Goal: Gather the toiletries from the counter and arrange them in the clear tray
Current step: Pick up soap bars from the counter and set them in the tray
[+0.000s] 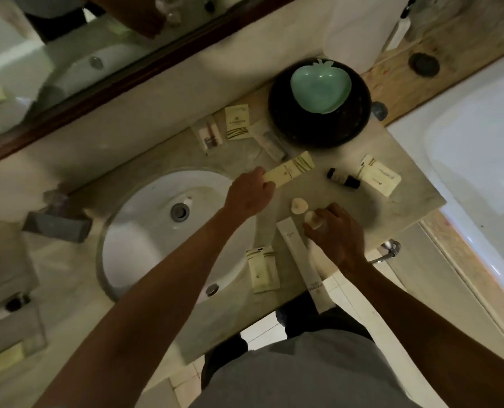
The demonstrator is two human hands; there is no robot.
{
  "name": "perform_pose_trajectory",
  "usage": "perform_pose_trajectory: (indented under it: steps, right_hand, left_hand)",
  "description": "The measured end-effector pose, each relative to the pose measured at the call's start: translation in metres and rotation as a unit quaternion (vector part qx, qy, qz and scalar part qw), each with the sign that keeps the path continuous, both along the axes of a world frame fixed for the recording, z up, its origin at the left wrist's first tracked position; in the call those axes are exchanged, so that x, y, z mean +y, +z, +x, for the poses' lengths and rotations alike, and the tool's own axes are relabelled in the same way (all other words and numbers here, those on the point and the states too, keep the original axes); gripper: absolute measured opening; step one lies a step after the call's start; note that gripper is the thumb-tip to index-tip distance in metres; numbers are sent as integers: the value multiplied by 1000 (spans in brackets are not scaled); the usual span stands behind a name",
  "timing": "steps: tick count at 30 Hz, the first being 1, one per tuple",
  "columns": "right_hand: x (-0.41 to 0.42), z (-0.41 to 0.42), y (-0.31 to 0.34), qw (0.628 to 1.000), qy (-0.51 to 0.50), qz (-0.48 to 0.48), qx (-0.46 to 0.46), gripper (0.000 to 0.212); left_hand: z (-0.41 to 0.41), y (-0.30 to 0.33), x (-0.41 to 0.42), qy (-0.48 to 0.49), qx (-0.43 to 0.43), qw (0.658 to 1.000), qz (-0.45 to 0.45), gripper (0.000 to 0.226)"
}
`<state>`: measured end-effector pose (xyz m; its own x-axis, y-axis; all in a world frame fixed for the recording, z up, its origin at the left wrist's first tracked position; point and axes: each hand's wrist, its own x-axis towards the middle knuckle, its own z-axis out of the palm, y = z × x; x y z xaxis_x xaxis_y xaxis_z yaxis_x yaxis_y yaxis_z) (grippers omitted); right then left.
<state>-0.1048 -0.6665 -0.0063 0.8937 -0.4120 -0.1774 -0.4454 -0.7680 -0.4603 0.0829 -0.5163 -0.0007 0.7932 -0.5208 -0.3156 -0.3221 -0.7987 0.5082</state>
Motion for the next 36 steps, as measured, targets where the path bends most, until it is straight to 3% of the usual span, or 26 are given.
perform_pose_trajectory:
  steps: [4, 9, 15, 20, 24, 30, 33, 36]
  right_hand:
    - [77, 27, 20, 996, 50, -5, -69, 35]
    - [214, 51, 29, 981, 174, 9, -80, 37]
    - [385, 53, 30, 956, 290, 18, -50, 38]
    - [497, 64, 33, 928, 369, 33, -28, 36]
    - [555, 80, 35, 908, 418, 29, -18, 33]
    - [617, 101, 26, 886, 463, 3, 10, 37]
    - [637, 106, 15, 868, 494, -50, 13, 42]
    - [647, 103, 2, 840, 528, -117, 28, 41]
  left_hand:
    - [-20, 18, 107, 26, -30, 999, 22, 33]
    - [-55, 23, 290, 82, -83, 992, 46, 38]
    - [-89, 32, 531, 173, -153, 971, 62, 56]
    - [-98, 26, 676, 178, -171, 962, 116, 48]
    - [-92, 12, 739, 162, -147, 962, 161, 47]
    - [-65, -13, 770, 117, -128, 968, 183, 42]
    - [-57, -24, 774, 103, -111, 962, 229, 28]
    - [-60, -29, 766, 132, -112, 963, 206, 32]
